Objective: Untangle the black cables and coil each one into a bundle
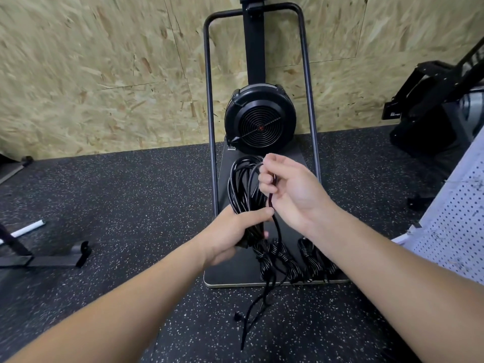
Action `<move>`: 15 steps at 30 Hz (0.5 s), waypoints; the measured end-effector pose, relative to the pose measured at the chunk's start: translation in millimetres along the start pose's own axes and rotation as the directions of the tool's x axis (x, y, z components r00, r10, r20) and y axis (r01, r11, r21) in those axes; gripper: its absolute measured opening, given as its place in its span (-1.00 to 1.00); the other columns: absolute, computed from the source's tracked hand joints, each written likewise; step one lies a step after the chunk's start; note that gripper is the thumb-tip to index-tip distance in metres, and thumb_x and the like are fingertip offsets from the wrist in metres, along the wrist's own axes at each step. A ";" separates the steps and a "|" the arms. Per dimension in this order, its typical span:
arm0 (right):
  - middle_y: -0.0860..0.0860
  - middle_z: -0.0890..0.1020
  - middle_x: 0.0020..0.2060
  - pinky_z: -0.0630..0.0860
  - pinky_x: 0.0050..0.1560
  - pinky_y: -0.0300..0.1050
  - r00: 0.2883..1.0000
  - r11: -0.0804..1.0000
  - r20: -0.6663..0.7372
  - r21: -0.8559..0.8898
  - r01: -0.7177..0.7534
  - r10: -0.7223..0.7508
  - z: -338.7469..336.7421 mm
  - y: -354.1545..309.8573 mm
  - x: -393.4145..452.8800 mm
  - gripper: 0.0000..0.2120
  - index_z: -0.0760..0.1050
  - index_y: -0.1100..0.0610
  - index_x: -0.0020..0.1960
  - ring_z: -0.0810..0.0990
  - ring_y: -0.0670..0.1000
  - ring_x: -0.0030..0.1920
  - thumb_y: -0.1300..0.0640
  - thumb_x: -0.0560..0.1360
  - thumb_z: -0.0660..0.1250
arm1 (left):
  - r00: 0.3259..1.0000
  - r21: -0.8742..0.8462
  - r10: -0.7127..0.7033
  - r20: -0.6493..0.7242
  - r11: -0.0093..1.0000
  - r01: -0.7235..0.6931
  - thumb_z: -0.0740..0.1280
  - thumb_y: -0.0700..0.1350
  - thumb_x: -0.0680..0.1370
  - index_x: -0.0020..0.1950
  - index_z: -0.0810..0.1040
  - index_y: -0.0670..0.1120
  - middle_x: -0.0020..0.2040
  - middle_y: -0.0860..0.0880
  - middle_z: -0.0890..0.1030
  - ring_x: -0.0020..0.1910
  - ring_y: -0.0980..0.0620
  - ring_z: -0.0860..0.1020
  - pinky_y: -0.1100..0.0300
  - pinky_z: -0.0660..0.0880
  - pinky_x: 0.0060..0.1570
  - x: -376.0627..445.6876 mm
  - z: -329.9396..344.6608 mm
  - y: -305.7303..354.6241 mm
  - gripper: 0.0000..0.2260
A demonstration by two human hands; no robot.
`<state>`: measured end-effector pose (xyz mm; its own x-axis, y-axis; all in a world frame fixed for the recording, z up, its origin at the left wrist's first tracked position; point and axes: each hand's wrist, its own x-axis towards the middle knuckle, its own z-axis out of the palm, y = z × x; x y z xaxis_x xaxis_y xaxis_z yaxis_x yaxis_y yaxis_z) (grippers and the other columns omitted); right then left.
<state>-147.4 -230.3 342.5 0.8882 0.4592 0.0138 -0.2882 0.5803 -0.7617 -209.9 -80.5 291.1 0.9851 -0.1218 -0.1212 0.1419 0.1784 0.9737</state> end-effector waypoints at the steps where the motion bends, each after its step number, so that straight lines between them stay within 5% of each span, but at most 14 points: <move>1: 0.07 0.55 -0.19 0.43 -0.29 -0.22 1.000 1.000 0.016 -0.022 0.019 -0.018 1.4 -1.1 -2.6 -0.89 0.50 0.23 0.17 0.53 -0.03 -0.25 0.38 0.69 0.32 | 1.000 -0.017 0.016 -0.002 1.000 -0.016 0.45 -0.23 0.66 0.27 0.69 -0.15 0.11 -0.11 0.71 0.08 0.00 0.65 0.04 0.59 -0.01 0.1 -0.3 1.2 -0.81; 4: 0.18 0.72 -0.06 0.65 -0.12 -0.13 0.991 0.925 0.041 -0.357 0.133 -0.126 -0.9 -5.0 -7.9 -0.82 0.54 0.26 0.26 0.74 0.04 -0.10 0.34 0.67 0.41 | 0.995 0.055 0.092 -0.042 0.994 -0.090 0.44 -0.25 0.67 0.29 0.61 -0.20 0.06 -0.13 0.70 0.11 -0.03 0.67 0.06 0.58 -0.07 1.6 -3.5 2.4 -0.80; 8: -0.11 0.78 -0.03 0.65 0.11 -0.10 0.937 0.500 0.025 -0.841 0.208 -0.349 -18.3 -3.7 -6.4 -0.84 0.69 -0.03 0.14 0.75 -0.14 0.02 0.05 0.58 0.57 | 0.985 0.026 0.094 -0.145 0.996 -0.091 0.47 -0.21 0.66 0.18 0.65 -0.14 0.02 -0.13 0.69 0.05 0.00 0.68 0.06 0.57 -0.05 4.3 -11.3 1.5 -0.89; 11: -0.08 0.77 -0.20 0.57 -0.12 -0.13 0.960 0.449 0.046 -0.877 0.171 -0.276 -26.2 -3.3 -4.0 -0.90 0.74 -0.02 -0.07 0.71 -0.10 -0.20 0.02 0.62 0.53 | 0.985 0.088 0.079 -0.151 0.994 -0.066 0.51 -0.17 0.64 0.21 0.63 -0.22 0.03 -0.10 0.65 0.04 0.00 0.64 0.05 0.59 -0.02 4.8 -16.1 0.3 -0.80; 15: 0.00 0.73 -0.25 0.60 -0.27 -0.11 0.963 0.399 0.107 -0.894 0.202 -0.248 -15.7 -1.3 -6.1 -0.84 0.71 0.05 -0.07 0.69 -0.03 -0.32 0.08 0.67 0.43 | 0.995 0.252 0.066 -0.071 0.967 -0.046 0.52 -0.13 0.65 0.22 0.59 -0.25 0.05 -0.10 0.64 0.05 -0.08 0.58 -0.04 0.60 0.04 3.3 -16.4 -2.7 -0.74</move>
<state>-146.8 -244.4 333.3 0.8882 0.3708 0.2714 0.3846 -0.2767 -0.8806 -205.4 -65.3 284.9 0.9968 -0.0402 -0.0698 0.0669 -0.0680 0.9954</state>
